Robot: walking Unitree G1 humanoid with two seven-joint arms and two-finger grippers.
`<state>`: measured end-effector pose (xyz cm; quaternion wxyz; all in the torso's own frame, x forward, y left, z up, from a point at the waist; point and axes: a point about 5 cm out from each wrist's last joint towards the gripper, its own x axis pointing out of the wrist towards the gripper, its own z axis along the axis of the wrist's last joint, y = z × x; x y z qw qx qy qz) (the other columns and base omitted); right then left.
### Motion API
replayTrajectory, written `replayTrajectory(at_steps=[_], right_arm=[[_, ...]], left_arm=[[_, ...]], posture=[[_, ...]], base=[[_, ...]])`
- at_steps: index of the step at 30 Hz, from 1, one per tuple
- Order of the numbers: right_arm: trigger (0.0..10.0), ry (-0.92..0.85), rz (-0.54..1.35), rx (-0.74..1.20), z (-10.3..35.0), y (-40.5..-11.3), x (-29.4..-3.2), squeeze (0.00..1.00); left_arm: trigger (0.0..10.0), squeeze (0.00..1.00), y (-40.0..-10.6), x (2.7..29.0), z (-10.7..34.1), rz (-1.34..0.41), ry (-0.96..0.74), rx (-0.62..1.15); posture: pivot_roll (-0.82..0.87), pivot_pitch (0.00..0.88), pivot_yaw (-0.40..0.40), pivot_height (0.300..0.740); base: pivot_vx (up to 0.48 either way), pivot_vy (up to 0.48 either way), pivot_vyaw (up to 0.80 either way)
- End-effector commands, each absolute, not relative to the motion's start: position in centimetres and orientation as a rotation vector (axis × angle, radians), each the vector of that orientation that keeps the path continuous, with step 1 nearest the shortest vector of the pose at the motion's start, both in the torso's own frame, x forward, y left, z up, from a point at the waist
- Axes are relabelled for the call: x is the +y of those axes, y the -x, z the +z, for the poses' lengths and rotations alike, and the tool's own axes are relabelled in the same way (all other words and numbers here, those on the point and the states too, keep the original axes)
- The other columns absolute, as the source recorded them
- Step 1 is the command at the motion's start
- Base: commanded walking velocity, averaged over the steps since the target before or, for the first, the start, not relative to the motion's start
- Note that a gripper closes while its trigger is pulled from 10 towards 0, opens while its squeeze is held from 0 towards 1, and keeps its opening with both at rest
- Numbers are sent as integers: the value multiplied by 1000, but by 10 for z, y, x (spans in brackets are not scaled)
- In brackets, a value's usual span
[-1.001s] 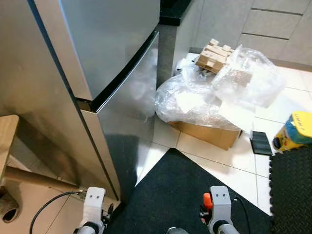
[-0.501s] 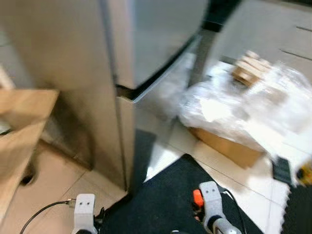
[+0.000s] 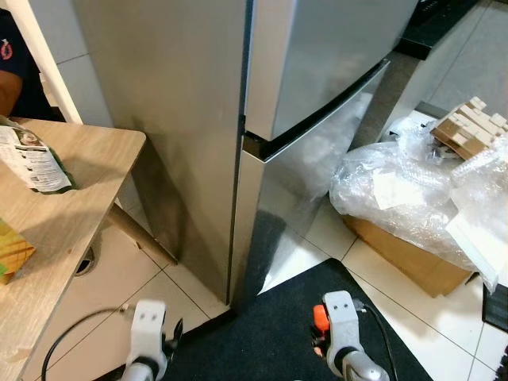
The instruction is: Restocking fridge
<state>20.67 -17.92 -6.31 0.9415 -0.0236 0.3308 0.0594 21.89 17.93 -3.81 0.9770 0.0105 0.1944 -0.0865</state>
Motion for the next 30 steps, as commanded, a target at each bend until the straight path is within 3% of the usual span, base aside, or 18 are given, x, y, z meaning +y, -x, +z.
replayTrajectory(at_steps=[1,7,11,22,30], right_arm=[[10000,38,96,688,-67,-199,-182,0],[10000,-1,10,677,-68,-192,-195,0],[10000,2,-11,682,-69,-189,-197,0],[10000,36,51,670,-66,-193,-197,0],[10000,49,67,668,-63,-201,-196,0]], left_arm=[[10000,0,-214,185,-42,-205,-44,431],[10000,0,-228,187,-35,-218,-49,426],[10000,0,-222,188,-42,-185,-13,472],[10000,0,-209,181,-51,-133,28,492],[10000,0,-211,185,-48,-110,30,476]], posture=[[-115,100,10,740],[-161,83,48,740],[-187,88,76,740],[-169,78,28,740],[-152,76,10,740]], base=[[0,0,0],[0,0,0],[0,0,0],[0,0,0],[0,0,-800]])
